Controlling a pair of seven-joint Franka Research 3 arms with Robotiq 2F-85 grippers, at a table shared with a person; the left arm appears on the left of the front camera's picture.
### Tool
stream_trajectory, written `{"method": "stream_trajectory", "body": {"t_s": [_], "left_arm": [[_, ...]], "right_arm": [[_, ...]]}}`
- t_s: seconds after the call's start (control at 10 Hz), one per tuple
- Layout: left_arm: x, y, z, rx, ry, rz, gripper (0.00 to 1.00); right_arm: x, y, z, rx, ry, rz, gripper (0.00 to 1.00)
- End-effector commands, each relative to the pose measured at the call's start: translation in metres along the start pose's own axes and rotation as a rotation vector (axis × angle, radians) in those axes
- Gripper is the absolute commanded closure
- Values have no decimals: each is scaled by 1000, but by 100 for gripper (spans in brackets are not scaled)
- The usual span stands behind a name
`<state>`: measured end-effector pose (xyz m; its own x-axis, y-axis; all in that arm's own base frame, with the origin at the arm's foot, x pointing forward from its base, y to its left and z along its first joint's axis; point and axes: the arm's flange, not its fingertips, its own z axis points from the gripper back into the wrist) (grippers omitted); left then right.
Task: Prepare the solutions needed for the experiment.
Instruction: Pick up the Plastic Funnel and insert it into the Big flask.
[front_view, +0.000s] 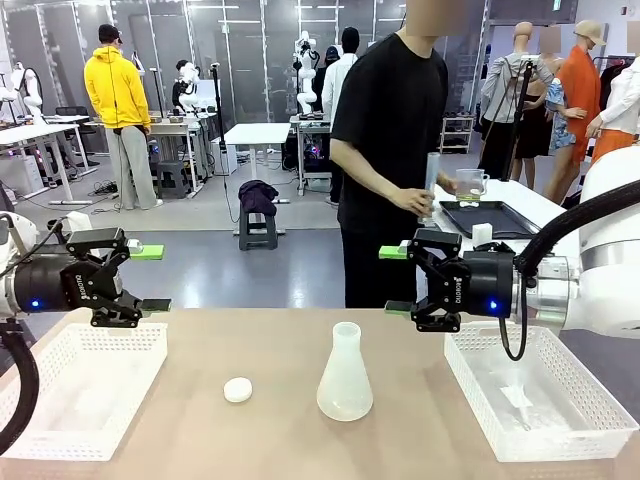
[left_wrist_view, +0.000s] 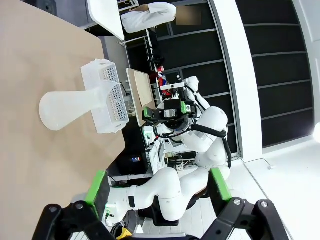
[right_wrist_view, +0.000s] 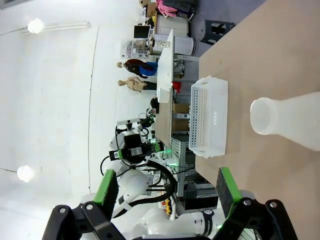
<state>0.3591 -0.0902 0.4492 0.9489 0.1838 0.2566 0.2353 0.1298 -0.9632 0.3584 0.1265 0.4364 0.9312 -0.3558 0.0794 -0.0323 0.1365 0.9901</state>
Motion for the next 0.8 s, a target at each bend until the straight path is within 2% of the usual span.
{"method": "stream_trajectory", "body": {"t_s": [0.0,0.2,0.3,0.4,0.7], "left_arm": [[0,-2,-2,-17,2,18,0],[0,-2,-2,-17,2,18,0],[0,-2,-2,-17,2,18,0],[0,-2,-2,-17,2,18,0],[0,-2,-2,-17,2,18,0]], "right_arm": [[0,2,3,-1,-1,1,0],[0,0,0,0,0,0,0],[7,5,8,-132,85,223,0],[17,9,17,-216,175,363,0],[58,23,50,-517,266,683,0]]}}
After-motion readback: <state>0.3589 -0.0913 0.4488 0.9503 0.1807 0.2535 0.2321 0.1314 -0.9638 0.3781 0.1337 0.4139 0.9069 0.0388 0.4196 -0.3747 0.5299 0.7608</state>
